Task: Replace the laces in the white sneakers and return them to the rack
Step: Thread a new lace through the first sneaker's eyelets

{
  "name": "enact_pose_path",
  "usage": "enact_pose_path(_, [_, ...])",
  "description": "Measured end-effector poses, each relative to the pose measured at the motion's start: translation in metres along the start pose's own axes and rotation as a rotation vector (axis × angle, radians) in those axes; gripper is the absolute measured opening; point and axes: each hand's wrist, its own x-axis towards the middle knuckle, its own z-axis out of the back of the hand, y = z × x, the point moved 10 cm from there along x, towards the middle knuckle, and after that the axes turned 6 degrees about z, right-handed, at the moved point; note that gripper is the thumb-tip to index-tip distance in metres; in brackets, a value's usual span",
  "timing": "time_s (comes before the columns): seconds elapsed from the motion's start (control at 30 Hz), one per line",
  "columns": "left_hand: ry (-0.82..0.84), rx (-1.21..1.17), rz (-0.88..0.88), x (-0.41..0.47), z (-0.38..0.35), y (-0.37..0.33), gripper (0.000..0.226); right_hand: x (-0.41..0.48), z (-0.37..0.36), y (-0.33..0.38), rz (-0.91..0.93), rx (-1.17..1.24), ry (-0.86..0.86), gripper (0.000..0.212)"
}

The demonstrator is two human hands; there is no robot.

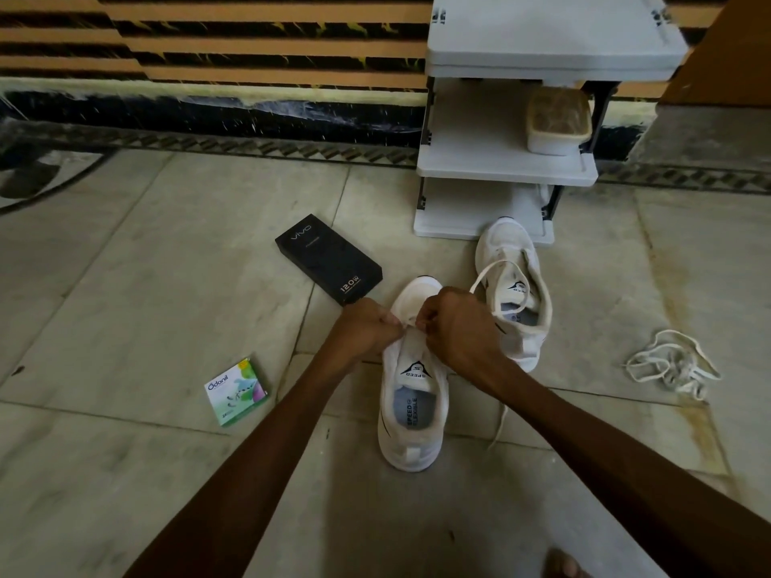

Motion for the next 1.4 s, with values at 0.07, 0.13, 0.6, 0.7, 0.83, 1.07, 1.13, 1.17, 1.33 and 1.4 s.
enact_pose_path(0.07, [0.07,-0.138,0.077,0.001,-0.001,0.013,0.019,-0.003,-0.003,0.004,0.006,-0.024,-0.039,0.017])
enact_pose_path(0.13, [0.138,-0.266,0.136,0.001,-0.003,0.023,0.022,-0.003,-0.009,0.005,-0.001,-0.034,-0.049,0.017])
enact_pose_path(0.6, [0.238,-0.41,0.134,0.005,-0.01,0.028,0.024,-0.006,-0.026,0.0,-0.103,0.05,-0.074,0.013])
enact_pose_path(0.7, [0.238,-0.42,0.135,0.006,-0.011,0.028,0.022,-0.007,-0.029,-0.002,-0.123,0.057,-0.072,0.013])
enact_pose_path(0.83, [0.233,-0.397,0.18,0.007,-0.015,0.03,0.027,-0.006,-0.036,0.009,-0.073,-0.035,-0.057,0.018])
enact_pose_path(1.07, [0.278,-0.495,0.127,0.005,-0.014,0.024,0.021,-0.007,-0.032,0.003,-0.029,0.072,-0.035,0.014])
enact_pose_path(1.13, [0.262,-0.504,0.107,0.004,-0.013,0.023,0.019,-0.009,-0.029,0.002,-0.019,0.137,-0.064,0.017])
enact_pose_path(1.17, [0.248,-0.491,0.1,0.004,-0.013,0.022,0.018,-0.009,-0.028,0.001,-0.021,0.139,-0.069,0.025])
enact_pose_path(1.33, [0.161,-0.388,0.037,0.003,-0.007,0.016,0.01,-0.007,-0.027,0.002,-0.021,0.126,-0.124,0.038])
enact_pose_path(1.4, [0.135,-0.341,-0.002,0.002,-0.004,0.01,0.011,-0.006,-0.027,0.002,-0.005,0.112,-0.12,0.035])
